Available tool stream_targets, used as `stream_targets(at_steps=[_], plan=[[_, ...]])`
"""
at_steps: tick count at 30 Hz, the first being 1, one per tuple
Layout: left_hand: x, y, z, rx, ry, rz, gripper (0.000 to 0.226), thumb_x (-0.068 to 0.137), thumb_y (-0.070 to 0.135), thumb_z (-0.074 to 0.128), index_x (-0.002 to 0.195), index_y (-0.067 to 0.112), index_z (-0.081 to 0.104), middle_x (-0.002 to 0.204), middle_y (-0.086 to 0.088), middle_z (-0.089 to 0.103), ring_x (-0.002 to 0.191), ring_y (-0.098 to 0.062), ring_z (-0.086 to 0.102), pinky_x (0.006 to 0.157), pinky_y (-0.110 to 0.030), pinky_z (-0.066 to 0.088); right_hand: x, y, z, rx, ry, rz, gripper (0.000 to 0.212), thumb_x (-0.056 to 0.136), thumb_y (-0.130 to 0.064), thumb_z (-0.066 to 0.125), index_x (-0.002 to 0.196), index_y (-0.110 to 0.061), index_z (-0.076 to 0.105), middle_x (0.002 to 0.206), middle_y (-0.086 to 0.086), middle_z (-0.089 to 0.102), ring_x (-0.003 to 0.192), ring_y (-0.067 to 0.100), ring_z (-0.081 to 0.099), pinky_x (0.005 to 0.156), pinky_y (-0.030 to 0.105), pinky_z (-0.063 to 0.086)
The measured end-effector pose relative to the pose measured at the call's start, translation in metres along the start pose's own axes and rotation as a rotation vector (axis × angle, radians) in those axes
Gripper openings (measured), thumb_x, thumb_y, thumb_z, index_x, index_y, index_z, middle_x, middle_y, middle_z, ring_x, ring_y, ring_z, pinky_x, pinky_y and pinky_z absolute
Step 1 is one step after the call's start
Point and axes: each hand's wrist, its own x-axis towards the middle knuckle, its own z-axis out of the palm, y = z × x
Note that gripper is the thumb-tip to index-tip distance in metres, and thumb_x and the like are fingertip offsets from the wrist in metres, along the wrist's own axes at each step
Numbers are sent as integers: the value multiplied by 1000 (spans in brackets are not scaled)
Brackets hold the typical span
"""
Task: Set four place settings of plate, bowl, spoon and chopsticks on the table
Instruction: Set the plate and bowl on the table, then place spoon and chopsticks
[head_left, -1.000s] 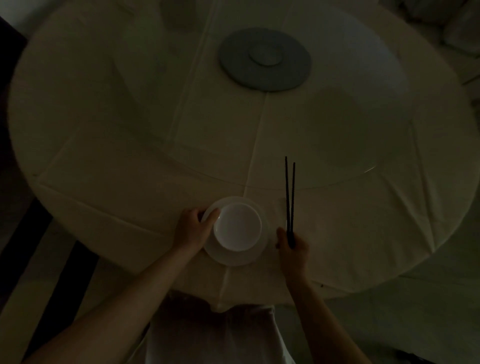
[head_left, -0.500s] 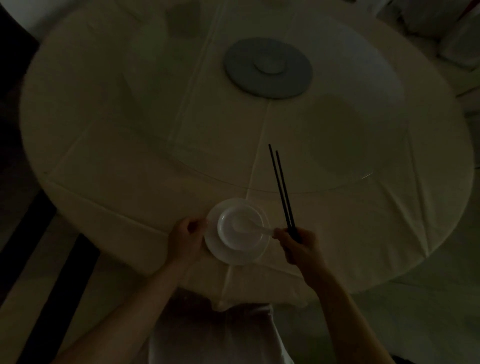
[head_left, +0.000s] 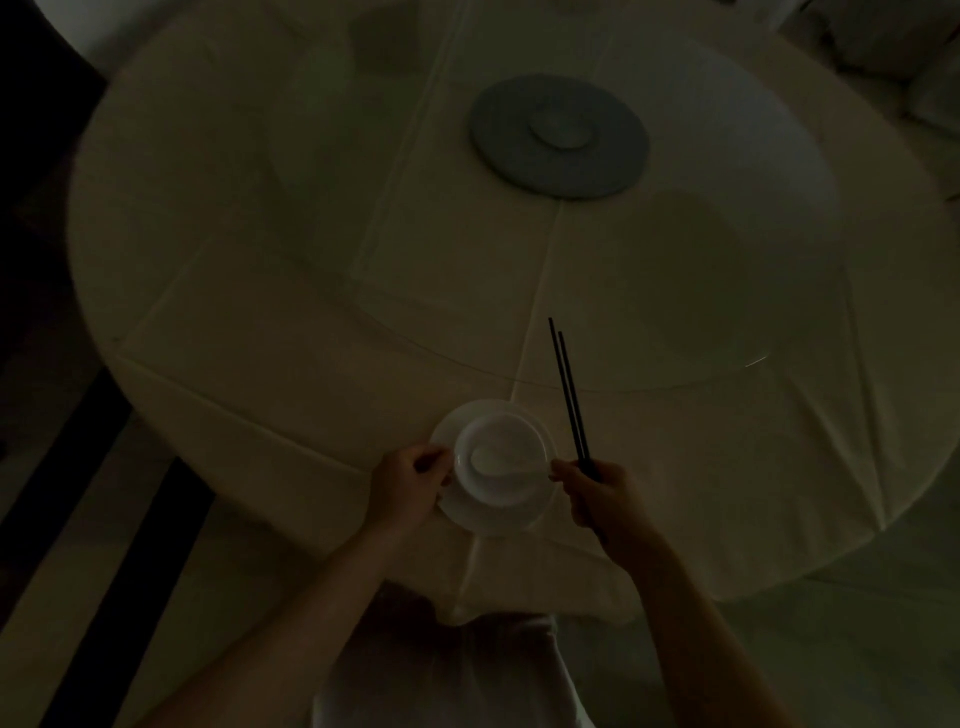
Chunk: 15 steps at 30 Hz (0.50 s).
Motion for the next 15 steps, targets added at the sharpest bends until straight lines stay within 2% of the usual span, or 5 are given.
stream_targets(at_steps=[2,7,11,13,15], plan=[[0,-1,1,15,-9,1,12,88,18,69,96,12,76,74,-3,74,50,-1,62,51,-19,51,2,2,-1,-7,6,9,23,88,-20,72,78,1,72,54,-2,44,41,10,36,39,23,28],[3,-1,3,54,20,8,18,86,20,71,100,10,76,86,-10,77,73,-25,71,68,-37,57,4,6,-1,-33,1,23,32,86,-27,75,81,4,70,53,-3,46,42,9,37,40,22,29],[4,-1,4,72,25,-4,18,83,23,74,98,12,76,84,-6,76,70,-21,71,63,-32,55,4,5,-1,-38,19,18,50,75,-43,78,80,5,69,54,1,51,41,10,39,39,22,31],[5,0,3,70,43,-2,18,82,22,75,97,12,77,83,-6,77,71,-20,71,66,-35,58,4,3,-1,-57,35,13,57,71,-53,76,74,3,68,56,5,54,41,11,40,39,22,31],[6,1,3,78,60,3,17,82,22,75,96,12,77,85,-6,76,75,-20,72,70,-35,59,2,1,-4,-42,46,25,54,74,-58,72,71,-4,72,56,6,58,40,11,40,39,22,31]])
